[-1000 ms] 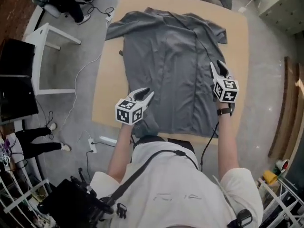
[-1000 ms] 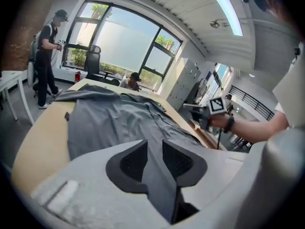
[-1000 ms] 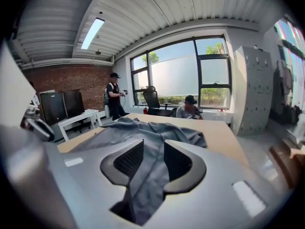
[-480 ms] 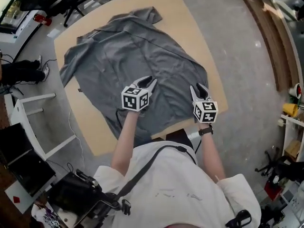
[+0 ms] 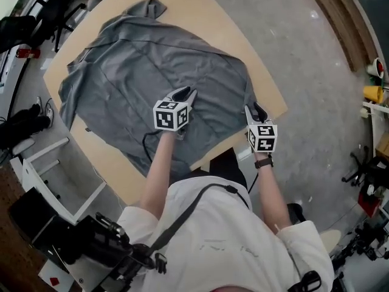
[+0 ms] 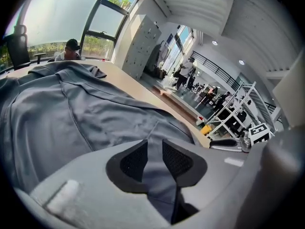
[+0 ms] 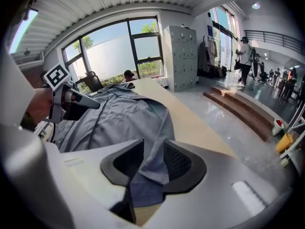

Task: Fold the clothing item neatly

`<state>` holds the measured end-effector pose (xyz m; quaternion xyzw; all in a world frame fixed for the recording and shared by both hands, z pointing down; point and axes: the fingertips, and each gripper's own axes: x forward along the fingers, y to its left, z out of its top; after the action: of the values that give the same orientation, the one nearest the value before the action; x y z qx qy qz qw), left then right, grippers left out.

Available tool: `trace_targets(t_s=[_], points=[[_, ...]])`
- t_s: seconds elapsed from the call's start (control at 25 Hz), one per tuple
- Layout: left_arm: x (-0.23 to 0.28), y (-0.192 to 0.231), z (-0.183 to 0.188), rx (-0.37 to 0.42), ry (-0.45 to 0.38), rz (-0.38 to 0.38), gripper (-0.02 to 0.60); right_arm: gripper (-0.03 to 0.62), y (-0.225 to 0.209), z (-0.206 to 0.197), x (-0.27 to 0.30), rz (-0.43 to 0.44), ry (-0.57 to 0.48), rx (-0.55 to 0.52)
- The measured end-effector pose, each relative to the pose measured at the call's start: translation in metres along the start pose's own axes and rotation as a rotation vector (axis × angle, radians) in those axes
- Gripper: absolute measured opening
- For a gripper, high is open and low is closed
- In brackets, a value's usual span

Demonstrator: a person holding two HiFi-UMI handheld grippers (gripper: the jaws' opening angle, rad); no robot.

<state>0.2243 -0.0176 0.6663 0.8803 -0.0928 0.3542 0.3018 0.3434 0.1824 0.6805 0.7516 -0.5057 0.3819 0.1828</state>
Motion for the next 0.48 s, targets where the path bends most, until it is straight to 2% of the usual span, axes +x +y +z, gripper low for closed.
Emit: trace_targets(t_s=[0.2, 0.28, 0.36, 0.48], points=[[0.007, 0.024, 0.019, -0.023, -0.033, 0.068, 0.103, 0.13, 0.001, -0.019, 0.017, -0.014, 0.067, -0.017], [0.003, 0.04, 0.033, -0.028, -0.053, 0.099, 0.103, 0.13, -0.003, -0.03, 0.023, -0.047, 0.1, 0.016], [0.0, 0.058, 0.048, -0.032, -0.079, 0.133, 0.103, 0.113, -0.01, -0.037, 0.026, -0.074, 0.113, 0.06], [-0.01, 0.094, 0.075, -0.048, -0.126, 0.197, 0.103, 0.071, -0.016, -0.04, 0.025, -0.094, 0.119, 0.043]])
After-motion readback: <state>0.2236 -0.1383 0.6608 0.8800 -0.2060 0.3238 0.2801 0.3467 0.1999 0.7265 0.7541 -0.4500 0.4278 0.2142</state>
